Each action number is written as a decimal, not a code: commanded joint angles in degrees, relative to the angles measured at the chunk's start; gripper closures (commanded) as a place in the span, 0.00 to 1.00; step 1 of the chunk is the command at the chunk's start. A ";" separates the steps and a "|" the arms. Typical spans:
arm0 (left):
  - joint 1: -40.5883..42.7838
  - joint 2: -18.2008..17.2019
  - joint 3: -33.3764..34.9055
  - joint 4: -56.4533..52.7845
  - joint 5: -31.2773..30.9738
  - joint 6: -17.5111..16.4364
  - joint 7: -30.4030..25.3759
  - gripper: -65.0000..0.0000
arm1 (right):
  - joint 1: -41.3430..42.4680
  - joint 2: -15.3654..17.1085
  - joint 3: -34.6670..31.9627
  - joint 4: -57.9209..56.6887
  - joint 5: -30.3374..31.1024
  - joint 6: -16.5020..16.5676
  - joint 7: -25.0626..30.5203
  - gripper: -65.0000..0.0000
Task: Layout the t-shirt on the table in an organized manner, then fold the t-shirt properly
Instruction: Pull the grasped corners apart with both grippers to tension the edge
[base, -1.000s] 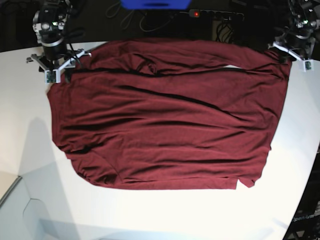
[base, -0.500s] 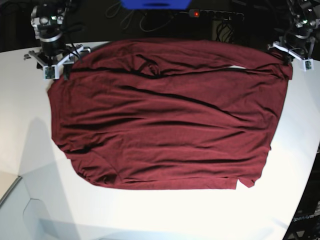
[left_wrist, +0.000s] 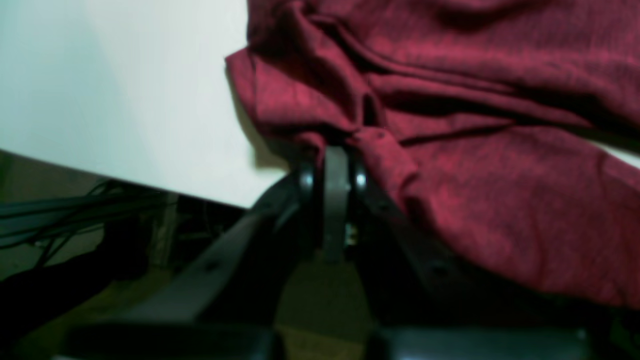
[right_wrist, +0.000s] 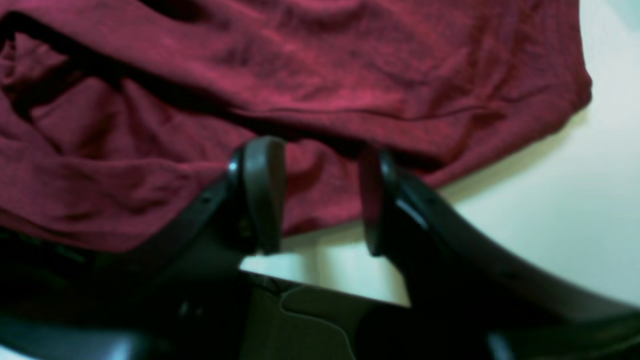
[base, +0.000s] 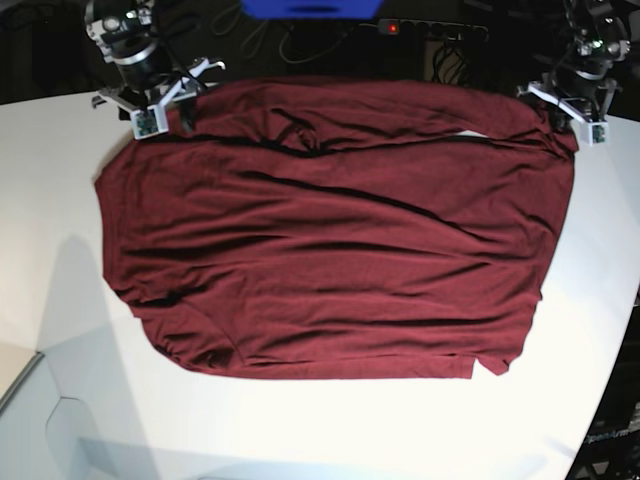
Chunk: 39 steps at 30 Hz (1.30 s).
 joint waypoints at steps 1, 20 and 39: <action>0.39 -0.58 -0.23 0.91 -0.01 0.01 -0.12 1.00 | -0.51 -0.25 0.11 0.67 0.63 -0.15 0.47 0.54; 3.82 0.65 -0.49 5.57 -0.45 0.01 -0.12 1.00 | -2.00 -0.07 -4.72 -1.18 0.37 -0.06 -5.77 0.47; 6.02 0.65 -0.76 12.25 -0.54 0.01 -0.12 1.00 | -1.65 0.98 -4.72 -2.67 0.37 -0.06 -5.69 1.00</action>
